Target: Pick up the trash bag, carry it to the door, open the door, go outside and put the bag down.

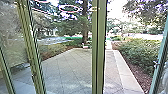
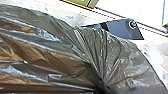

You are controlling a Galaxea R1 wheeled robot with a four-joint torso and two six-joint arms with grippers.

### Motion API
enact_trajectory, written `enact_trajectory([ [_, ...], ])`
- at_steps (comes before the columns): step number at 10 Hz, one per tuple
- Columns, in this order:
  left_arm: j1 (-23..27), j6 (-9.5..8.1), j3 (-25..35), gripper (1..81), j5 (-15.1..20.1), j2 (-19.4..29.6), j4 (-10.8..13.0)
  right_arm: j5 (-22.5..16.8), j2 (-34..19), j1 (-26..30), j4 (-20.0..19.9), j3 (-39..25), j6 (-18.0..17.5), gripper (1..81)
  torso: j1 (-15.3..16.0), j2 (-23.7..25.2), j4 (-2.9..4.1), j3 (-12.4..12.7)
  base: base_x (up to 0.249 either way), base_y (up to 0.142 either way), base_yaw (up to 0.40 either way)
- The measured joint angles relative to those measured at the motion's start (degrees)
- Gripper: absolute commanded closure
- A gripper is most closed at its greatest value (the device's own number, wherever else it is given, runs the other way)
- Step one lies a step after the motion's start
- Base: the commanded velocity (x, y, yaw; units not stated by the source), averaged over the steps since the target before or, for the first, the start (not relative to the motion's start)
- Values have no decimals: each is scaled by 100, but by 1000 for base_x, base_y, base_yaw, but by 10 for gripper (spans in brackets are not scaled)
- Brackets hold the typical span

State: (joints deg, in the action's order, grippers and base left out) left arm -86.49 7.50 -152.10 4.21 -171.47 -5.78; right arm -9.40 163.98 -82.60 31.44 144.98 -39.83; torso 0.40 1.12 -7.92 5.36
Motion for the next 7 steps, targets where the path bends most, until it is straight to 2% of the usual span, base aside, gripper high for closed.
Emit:
enact_trajectory([
  [2,6,5,-71,811,4,0,0,221,215,-295,54,63,22,10,0,2,0,2,0,0,0],
  [3,6,2,-105,811,1,-5,0,284,367,-400,11,157,144,10,-2,2,0,2,0,0,0],
  [4,6,2,-105,811,4,0,0,351,562,-511,-116,260,441,10,-2,2,0,2,0,0,0],
  [5,6,2,-105,811,4,2,0,345,789,-610,-482,427,1051,10,-2,2,0,2,0,0,0],
  [6,6,5,-110,811,4,2,0,284,916,-640,-1067,628,1693,10,-2,2,0,2,0,0,0],
  [7,6,2,-110,811,4,5,0,360,946,-640,-1646,811,2192,10,-2,2,0,5,0,0,0],
])
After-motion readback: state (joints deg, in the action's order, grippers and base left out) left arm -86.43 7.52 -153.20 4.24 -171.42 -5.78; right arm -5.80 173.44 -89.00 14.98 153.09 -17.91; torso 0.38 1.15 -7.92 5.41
